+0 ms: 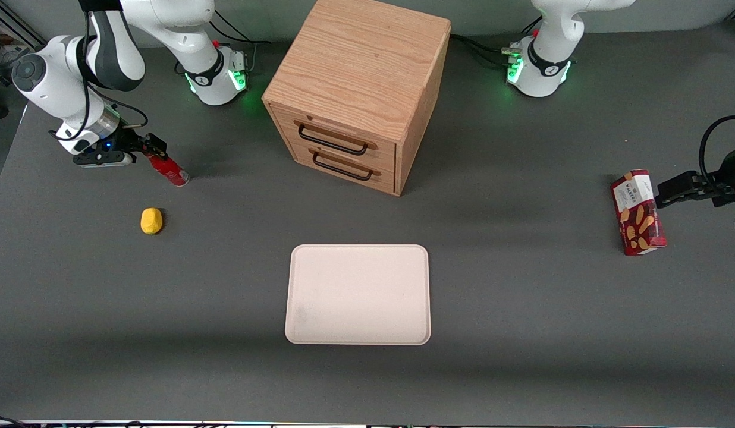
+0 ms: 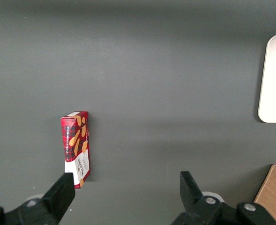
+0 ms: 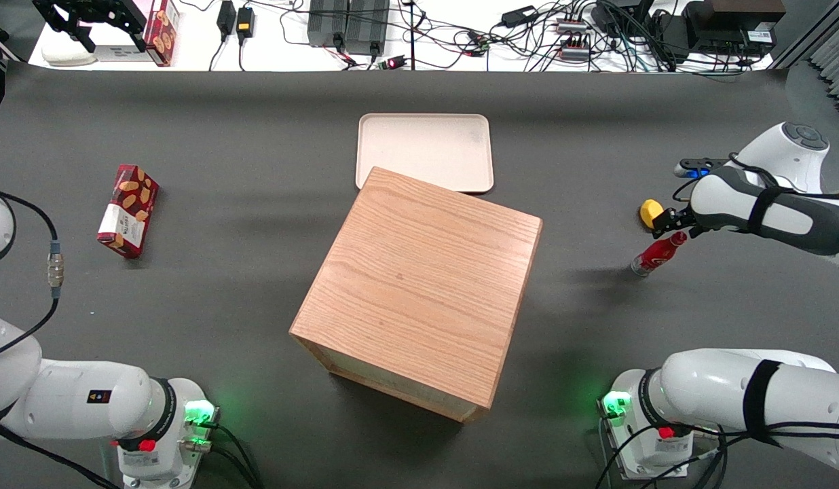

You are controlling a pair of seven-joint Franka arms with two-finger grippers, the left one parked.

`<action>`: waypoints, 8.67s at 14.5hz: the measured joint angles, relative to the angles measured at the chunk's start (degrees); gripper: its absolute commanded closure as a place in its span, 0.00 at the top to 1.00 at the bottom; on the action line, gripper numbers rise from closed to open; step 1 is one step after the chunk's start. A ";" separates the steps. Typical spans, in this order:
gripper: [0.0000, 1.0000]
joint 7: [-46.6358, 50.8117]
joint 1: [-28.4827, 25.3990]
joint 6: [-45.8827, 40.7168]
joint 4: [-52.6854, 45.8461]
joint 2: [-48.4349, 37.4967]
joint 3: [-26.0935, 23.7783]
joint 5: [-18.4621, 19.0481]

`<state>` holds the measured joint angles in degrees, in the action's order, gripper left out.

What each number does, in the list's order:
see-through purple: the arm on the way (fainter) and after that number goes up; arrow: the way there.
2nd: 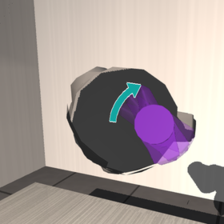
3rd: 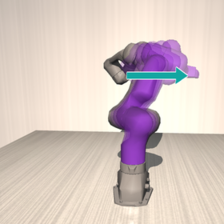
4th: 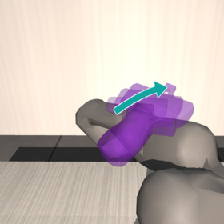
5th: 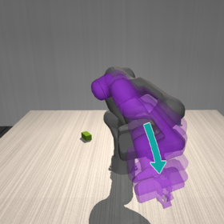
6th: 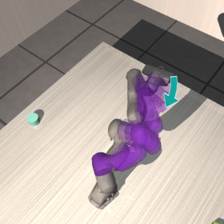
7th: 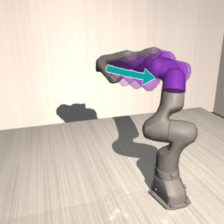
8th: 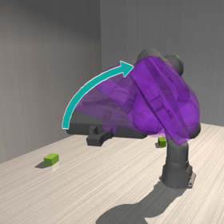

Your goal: Place coke bottle on tray

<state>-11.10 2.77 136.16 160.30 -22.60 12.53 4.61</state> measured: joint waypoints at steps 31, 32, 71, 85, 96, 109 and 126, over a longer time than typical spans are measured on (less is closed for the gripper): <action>0.00 -0.06 -0.37 -41.97 -38.29 -1.37 -4.80 0.15; 0.00 -0.06 -0.37 -44.60 -41.39 -1.23 -4.79 0.15; 0.00 41.89 -24.20 -48.04 -109.35 56.25 -19.09 -5.29; 0.00 41.89 -23.69 -35.24 -106.60 71.19 -18.21 -3.54; 0.84 41.98 -23.70 -30.30 -102.47 72.92 -18.20 -3.38; 1.00 42.37 -23.64 -30.08 -102.76 71.77 -18.20 -3.38; 1.00 26.88 -11.07 -51.72 -83.02 33.75 -18.53 -3.34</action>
<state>15.78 -8.30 84.44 77.27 11.15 -6.00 1.26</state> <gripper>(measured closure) 0.000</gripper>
